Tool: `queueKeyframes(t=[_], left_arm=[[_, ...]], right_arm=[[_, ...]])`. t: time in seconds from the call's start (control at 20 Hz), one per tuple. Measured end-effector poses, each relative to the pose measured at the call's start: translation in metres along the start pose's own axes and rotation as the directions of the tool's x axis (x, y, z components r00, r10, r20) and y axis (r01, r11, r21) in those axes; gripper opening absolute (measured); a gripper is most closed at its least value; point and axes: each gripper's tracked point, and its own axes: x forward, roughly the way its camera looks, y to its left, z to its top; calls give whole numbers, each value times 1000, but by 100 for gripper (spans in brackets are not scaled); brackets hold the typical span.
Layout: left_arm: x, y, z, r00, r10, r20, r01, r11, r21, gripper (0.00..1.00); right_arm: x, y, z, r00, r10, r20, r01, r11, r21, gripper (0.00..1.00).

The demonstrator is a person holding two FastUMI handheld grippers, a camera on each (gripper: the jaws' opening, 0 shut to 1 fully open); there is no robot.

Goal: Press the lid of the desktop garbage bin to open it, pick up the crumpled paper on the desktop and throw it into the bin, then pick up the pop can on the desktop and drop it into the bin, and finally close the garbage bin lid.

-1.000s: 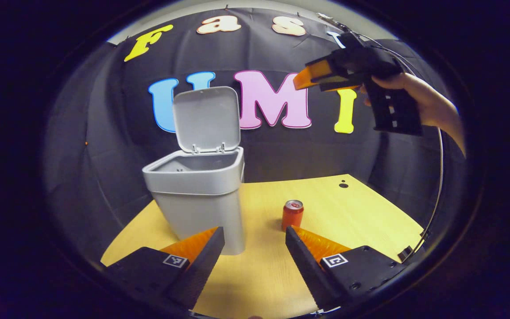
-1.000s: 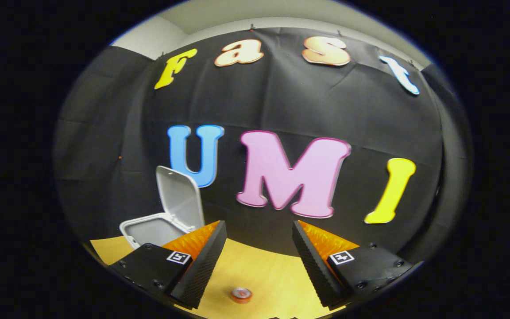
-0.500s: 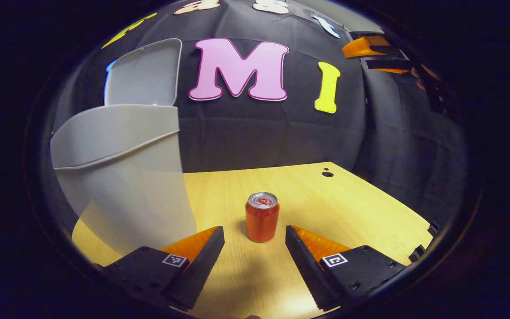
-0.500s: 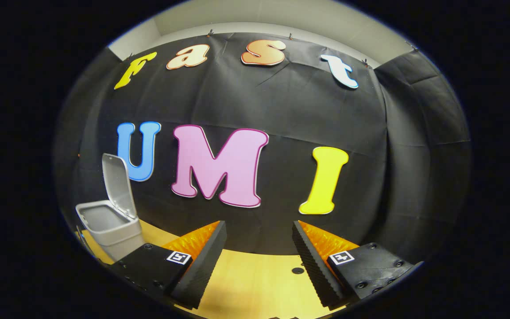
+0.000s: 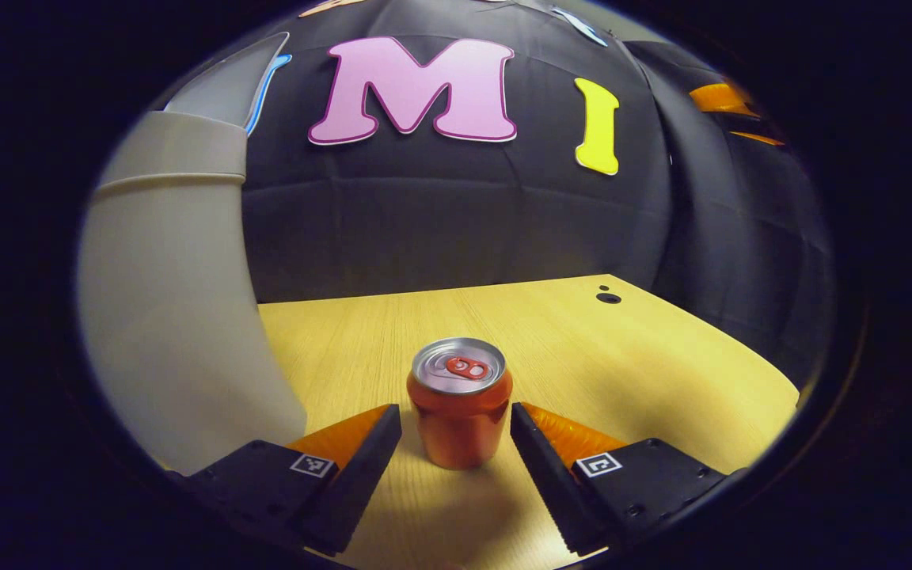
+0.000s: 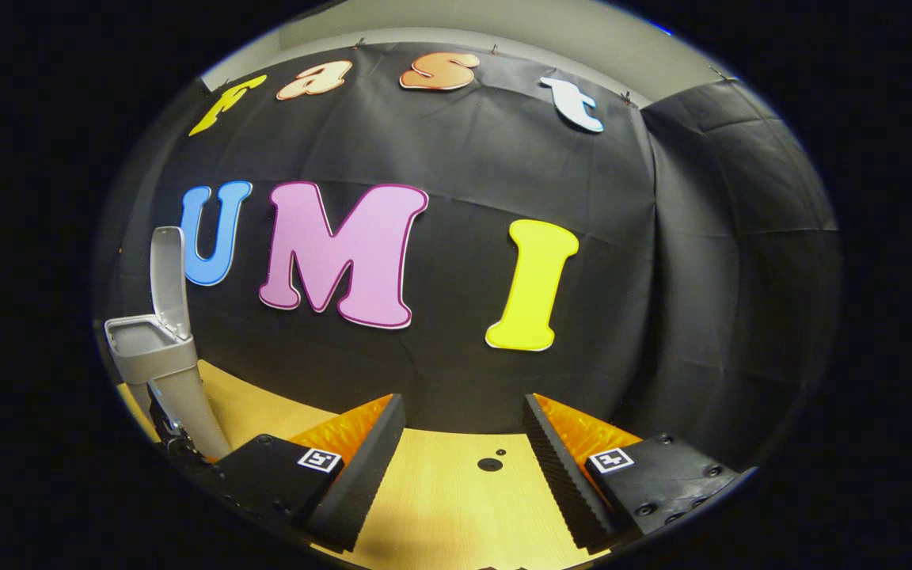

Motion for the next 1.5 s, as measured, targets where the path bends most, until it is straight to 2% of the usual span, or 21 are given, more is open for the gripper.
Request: queueKeyframes(t=[0.35,0.4,0.45,0.6,0.8,0.95,1.15,1.25,1.35,1.5], left_arm=[[24,1,2,1000,0,4,0,1000,-4,95],[24,2,2,1000,2,3,-2,1000,-8,95],[21,3,4,1000,8,1,-8,1000,-10,88],[7,2,20,1000,9,9,-9,1000,13,89],[-37,-13,79,997,-25,76,19,997,70,88],[-75,-22,133,990,-47,130,37,996,76,88],[-121,-21,214,972,-57,230,36,995,94,88],[-141,-5,246,969,-17,245,-7,995,100,88],[-164,17,281,955,31,296,-62,993,98,88],[-192,61,305,939,113,324,-154,983,103,88]], right_arm=[[8,1,-23,999,8,-41,-8,1000,-14,97],[8,0,-26,999,10,-48,-11,1000,-14,97],[9,1,-27,998,13,-54,-14,1000,-11,97],[8,3,-26,998,15,-61,-15,1000,-3,97],[3,3,-19,998,15,-68,-15,1000,-2,97],[-3,6,-5,998,22,-65,-21,1000,10,97],[-13,8,17,998,36,-52,-35,999,29,97],[-22,12,29,998,48,-51,-45,998,49,97],[-36,16,38,997,64,-54,-60,996,61,97],[-60,23,59,996,85,-28,-83,994,71,97]])
